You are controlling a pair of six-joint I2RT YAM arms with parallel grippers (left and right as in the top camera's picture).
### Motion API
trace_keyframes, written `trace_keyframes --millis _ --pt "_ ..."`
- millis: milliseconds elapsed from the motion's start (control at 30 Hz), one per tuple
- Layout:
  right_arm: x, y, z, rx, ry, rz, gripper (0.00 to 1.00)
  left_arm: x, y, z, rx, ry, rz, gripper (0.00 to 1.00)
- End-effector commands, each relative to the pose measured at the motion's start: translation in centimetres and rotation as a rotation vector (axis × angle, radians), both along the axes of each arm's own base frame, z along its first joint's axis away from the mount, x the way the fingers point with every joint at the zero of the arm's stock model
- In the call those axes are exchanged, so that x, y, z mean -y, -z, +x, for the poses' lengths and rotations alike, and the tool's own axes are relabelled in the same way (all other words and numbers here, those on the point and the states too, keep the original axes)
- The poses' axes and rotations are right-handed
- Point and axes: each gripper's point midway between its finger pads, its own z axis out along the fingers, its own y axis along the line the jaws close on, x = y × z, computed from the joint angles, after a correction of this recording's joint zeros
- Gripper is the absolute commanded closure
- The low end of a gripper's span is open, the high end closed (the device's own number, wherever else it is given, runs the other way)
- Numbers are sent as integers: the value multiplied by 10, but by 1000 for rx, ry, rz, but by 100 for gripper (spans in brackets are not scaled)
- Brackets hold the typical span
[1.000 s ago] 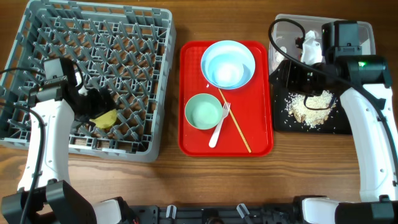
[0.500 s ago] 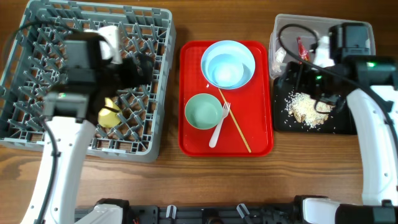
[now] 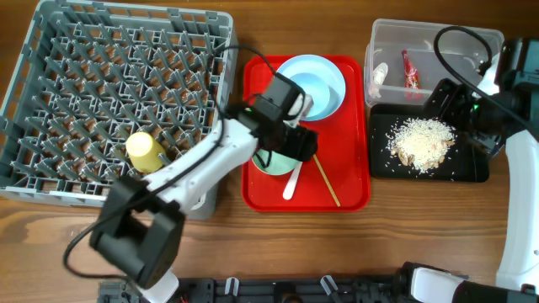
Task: Sort waste into correct bins and load items into the dishwasher rack
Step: 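Grasp the green bowl on the tray with the left gripper, then place the green bowl into the dish rack and release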
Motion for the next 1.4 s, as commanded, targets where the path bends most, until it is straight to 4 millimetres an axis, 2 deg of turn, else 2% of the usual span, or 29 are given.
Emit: trace_keyframes --millis 0,133,300,467,533,633,700,800,833,900,933,1067,1133,1233,1367 --pt "3 7 -5 -23 21 -6 0 1 37 -3 -4 11 117 17" --pt "3 7 -5 -23 22 -6 0 -4 56 0 23 5 208 37" --pt "3 7 -5 -23 19 -8 0 -2 62 0 18 8 212 74" --pt "2 7 -5 -23 18 -8 0 2 62 -4 18 20 209 94" --pt "2 7 -5 -24 18 -8 0 5 60 -5 23 27 204 96" --pt "2 7 -5 -24 18 -7 0 11 40 -3 56 30 176 96" --pt "2 7 -5 -24 18 -8 0 14 17 2 95 24 140 96" --pt "2 7 -6 -27 18 -7 0 15 -26 7 170 8 72 96" --pt "2 7 -6 -27 15 -8 0 10 -54 11 219 -11 29 96" --pt "2 7 -6 -27 8 -10 0 2 -77 16 260 -36 -5 96" --pt "2 7 -6 -27 4 -12 0 -9 -97 22 296 -70 -32 96" --pt "2 7 -6 -27 3 -13 0 -80 -170 53 431 -243 -145 96" --pt "2 7 -6 -27 4 -12 0 -113 -192 65 450 -305 -219 96" --pt "2 7 -6 -27 3 -13 0 -157 -206 78 413 -350 -365 96" --pt "2 7 -6 -26 3 -12 0 -205 -210 93 351 -333 -584 96"
